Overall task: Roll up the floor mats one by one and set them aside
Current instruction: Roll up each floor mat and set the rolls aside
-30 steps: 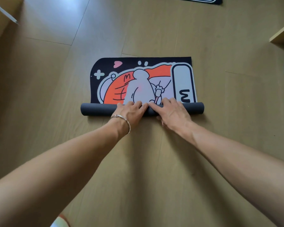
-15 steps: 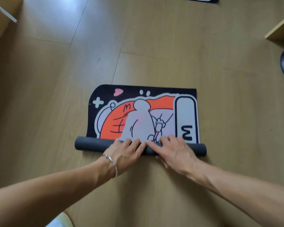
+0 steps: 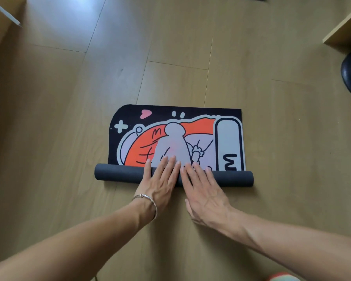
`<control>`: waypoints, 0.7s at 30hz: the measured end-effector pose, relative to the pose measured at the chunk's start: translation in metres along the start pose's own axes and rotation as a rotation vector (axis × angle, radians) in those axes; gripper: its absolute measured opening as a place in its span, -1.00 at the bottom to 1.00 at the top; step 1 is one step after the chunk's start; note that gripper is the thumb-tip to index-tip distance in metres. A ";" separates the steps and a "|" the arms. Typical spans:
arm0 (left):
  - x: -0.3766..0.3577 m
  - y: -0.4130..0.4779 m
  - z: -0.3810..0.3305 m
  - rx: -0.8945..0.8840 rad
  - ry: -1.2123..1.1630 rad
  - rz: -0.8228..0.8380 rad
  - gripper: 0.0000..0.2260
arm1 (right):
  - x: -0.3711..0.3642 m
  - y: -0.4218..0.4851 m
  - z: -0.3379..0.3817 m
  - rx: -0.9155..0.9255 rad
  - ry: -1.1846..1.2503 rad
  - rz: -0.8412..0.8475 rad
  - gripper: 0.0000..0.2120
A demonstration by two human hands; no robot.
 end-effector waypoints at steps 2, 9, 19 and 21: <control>0.004 0.002 0.001 0.005 0.024 0.011 -0.49 | -0.006 -0.005 0.005 -0.030 0.022 0.025 -0.12; 0.008 0.012 0.011 -0.018 0.062 0.011 -0.28 | -0.006 -0.001 0.007 -0.043 -0.009 0.076 -0.06; 0.001 -0.001 0.017 -0.009 0.059 -0.242 -0.09 | 0.028 0.053 -0.019 0.014 -0.151 0.188 0.01; -0.006 -0.003 0.014 0.007 0.073 -0.234 -0.09 | 0.032 0.065 -0.024 0.006 -0.142 0.205 0.04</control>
Point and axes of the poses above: each hand's wrist, its own y-axis towards the middle knuckle, its own x-axis out of the back of the hand, z = x × y, the point moved 2 cm from there along y, towards the middle knuckle, and after that the axes turned 12 degrees about y, right-handed, at the moved point
